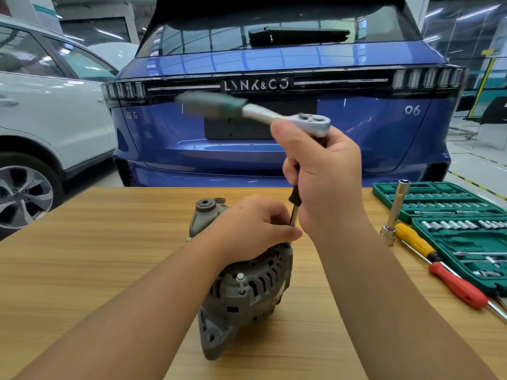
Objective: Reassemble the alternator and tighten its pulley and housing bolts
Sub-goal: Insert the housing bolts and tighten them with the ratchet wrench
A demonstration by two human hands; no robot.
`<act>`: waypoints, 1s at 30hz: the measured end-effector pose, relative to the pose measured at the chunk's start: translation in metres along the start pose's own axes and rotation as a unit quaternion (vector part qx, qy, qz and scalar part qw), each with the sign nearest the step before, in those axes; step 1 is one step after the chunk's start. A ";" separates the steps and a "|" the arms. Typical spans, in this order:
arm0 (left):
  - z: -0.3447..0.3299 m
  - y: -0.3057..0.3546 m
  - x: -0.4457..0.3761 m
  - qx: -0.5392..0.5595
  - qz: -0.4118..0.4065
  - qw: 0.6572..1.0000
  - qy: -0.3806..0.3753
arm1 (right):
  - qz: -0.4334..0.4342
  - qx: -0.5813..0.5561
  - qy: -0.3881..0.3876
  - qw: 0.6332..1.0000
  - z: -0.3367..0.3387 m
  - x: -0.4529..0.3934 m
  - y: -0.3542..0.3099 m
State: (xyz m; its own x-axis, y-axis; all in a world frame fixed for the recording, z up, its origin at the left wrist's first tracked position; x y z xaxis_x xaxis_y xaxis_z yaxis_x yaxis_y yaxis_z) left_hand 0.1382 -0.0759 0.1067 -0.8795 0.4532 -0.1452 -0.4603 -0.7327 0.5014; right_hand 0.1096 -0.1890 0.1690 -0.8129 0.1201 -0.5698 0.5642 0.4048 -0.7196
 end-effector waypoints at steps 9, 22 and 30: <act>0.002 0.003 0.003 0.011 0.003 1.000 0.005 | 0.087 -0.005 -0.069 0.994 -0.006 0.001 0.000; 0.000 -0.003 0.003 0.038 0.020 0.999 0.007 | 0.011 -0.071 -0.113 0.991 -0.005 -0.002 0.007; 0.002 0.001 0.001 -0.003 0.011 1.000 0.000 | -0.049 -0.031 -0.011 0.998 0.008 -0.007 0.001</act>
State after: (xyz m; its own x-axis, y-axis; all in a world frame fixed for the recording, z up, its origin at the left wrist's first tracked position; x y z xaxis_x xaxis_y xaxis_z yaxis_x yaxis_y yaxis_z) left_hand 0.1371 -0.0752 0.1088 -0.8893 0.4371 -0.1344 -0.4418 -0.7453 0.4992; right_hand 0.1174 -0.1965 0.1695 -0.8597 0.0580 -0.5075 0.4722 0.4690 -0.7464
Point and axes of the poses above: each hand's wrist, its own x-axis away from the middle knuckle, its own z-axis out of the back of the hand, y = z × x, the point moved 4 cm from there along -x, towards the middle knuckle, and after that the axes turned 3 degrees about -x, right-handed, at the moved point
